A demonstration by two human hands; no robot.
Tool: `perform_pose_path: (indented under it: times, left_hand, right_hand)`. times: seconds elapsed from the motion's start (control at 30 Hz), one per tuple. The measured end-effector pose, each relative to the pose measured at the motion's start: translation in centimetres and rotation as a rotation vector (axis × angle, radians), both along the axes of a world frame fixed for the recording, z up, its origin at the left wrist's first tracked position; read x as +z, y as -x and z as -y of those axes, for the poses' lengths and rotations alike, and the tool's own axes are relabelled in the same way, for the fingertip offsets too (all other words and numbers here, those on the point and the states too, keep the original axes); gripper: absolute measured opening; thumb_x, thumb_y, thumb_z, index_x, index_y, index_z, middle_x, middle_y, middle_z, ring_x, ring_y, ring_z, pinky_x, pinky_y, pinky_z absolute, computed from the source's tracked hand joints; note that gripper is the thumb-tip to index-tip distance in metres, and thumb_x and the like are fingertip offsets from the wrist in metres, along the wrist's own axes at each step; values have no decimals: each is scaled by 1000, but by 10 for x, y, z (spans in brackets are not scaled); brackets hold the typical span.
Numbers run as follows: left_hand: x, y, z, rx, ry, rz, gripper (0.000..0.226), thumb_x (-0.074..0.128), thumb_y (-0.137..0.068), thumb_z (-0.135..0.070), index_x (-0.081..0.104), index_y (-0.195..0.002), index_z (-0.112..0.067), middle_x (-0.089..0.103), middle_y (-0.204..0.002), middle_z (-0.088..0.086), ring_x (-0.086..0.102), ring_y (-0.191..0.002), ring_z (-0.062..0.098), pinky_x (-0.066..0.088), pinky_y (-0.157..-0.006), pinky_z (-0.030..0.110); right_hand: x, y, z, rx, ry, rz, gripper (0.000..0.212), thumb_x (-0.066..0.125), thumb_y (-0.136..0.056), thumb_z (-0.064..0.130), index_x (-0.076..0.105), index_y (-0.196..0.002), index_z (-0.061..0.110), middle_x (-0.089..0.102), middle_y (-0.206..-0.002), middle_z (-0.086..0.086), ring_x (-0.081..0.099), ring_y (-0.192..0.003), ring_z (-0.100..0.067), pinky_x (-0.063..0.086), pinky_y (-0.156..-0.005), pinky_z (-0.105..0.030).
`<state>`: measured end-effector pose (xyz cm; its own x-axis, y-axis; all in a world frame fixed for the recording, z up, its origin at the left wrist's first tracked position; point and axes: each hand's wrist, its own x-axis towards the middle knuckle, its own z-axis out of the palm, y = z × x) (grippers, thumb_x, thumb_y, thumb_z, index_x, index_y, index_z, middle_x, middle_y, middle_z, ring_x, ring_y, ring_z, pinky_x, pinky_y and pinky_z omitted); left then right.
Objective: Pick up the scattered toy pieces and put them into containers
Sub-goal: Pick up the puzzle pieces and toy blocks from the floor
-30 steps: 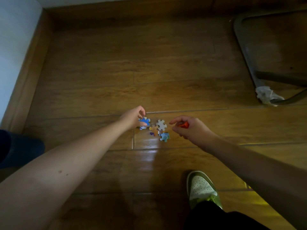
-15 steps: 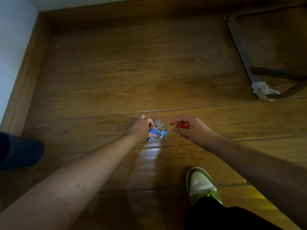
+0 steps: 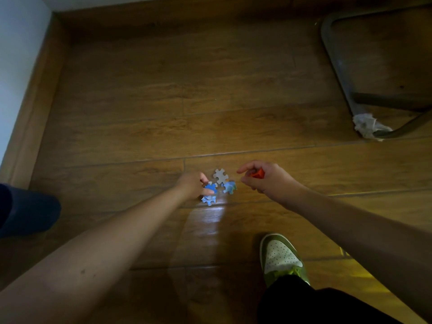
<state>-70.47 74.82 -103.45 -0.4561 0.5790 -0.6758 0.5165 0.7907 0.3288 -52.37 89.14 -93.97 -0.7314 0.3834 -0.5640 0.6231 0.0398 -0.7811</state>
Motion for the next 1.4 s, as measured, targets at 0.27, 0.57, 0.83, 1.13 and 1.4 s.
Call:
perform_pose_path:
  times: [0.27,0.57,0.83,1.13,1.4]
  left_hand:
    - [6,9,-28,-11,-138,-23,38,76,-79,-40,67,-110,-20,62,-118,2,55,-96,14,38,-78,24]
    - [2,3,-46,-257,-182,-43,28,79,-76,-28,60,-97,-28,53,-117,-5,52,-98,13,40,-80,28]
    - [0,5,-38,-291,-121,-72,47,78,-77,-36,60,-117,-19,51,-112,-2,52,-93,12,42,-75,27]
    - [9,3,-32,-120,-186,57,37,81,-74,-33,61,-103,-22,63,-105,-3,55,-88,10,38,-68,23]
    - [-8,-30,-36,-251,-129,-38,56,77,-77,-40,53,-123,-20,59,-119,2,52,-90,13,43,-73,29]
  right_hand:
    - [-4,-3,-4,-1,6,23,17,66,-89,22,66,-103,32,65,-93,5,59,-78,-9,48,-66,-22]
    - [-7,-8,-7,1,1,31,17,66,-90,24,64,-103,33,63,-95,6,58,-78,-7,45,-65,-20]
    - [-7,-3,-7,0,-9,16,17,66,-90,24,65,-106,32,64,-94,6,59,-79,-8,45,-65,-20]
    - [-10,-3,-3,-29,30,1,17,67,-89,22,66,-103,30,64,-92,4,58,-75,-7,46,-65,-22]
    - [-15,-3,0,-68,43,6,16,67,-89,22,67,-100,33,64,-90,5,57,-75,-8,45,-65,-24]
